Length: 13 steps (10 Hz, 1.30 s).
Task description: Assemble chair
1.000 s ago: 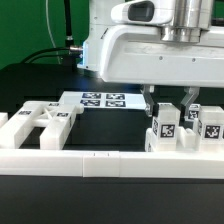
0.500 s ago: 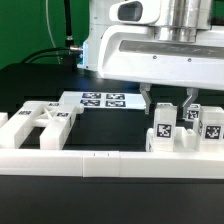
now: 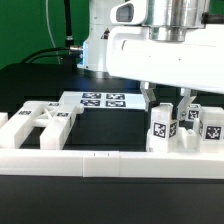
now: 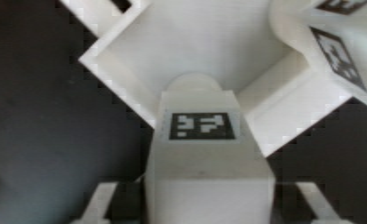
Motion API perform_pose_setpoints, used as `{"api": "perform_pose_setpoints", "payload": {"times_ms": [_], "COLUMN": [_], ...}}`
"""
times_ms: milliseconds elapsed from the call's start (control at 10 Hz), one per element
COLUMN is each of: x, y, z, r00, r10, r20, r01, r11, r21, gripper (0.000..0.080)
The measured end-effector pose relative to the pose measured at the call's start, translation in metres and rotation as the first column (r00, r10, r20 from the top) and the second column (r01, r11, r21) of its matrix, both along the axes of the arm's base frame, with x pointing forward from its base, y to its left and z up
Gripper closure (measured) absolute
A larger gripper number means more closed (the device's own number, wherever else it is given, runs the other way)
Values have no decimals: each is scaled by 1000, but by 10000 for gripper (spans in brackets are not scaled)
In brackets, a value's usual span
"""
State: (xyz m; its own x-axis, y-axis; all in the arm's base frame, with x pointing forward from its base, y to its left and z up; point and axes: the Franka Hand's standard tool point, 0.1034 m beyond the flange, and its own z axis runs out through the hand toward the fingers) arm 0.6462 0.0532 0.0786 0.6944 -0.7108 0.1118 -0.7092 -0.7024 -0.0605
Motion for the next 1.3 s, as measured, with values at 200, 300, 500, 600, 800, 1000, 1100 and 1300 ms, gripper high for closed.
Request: {"api": "perform_pose_setpoints", "payload": {"times_ms": [200,300,500,600,800,1000,1100,1300], "x": [0,-1,-1,-1,-1,-1,-3,-8], "y": [-1,-1,-1,-1,-1,-2,-4,-8], "z": [0,0,0,0,0,0,-1,-1], "r00": [994,983,947,901,789,662,605,508], "r10": [-112,-184,-322,-433,-613,-746,-791,-853], "r20": [1,0,-6,-16,-41,-71,-91,-122], "r01": [112,183,321,433,613,746,793,860], "r11": [994,983,945,897,780,646,589,495], "r21": [18,30,58,87,129,163,153,124], "gripper": [512,512,512,512,512,512,512,512]}}
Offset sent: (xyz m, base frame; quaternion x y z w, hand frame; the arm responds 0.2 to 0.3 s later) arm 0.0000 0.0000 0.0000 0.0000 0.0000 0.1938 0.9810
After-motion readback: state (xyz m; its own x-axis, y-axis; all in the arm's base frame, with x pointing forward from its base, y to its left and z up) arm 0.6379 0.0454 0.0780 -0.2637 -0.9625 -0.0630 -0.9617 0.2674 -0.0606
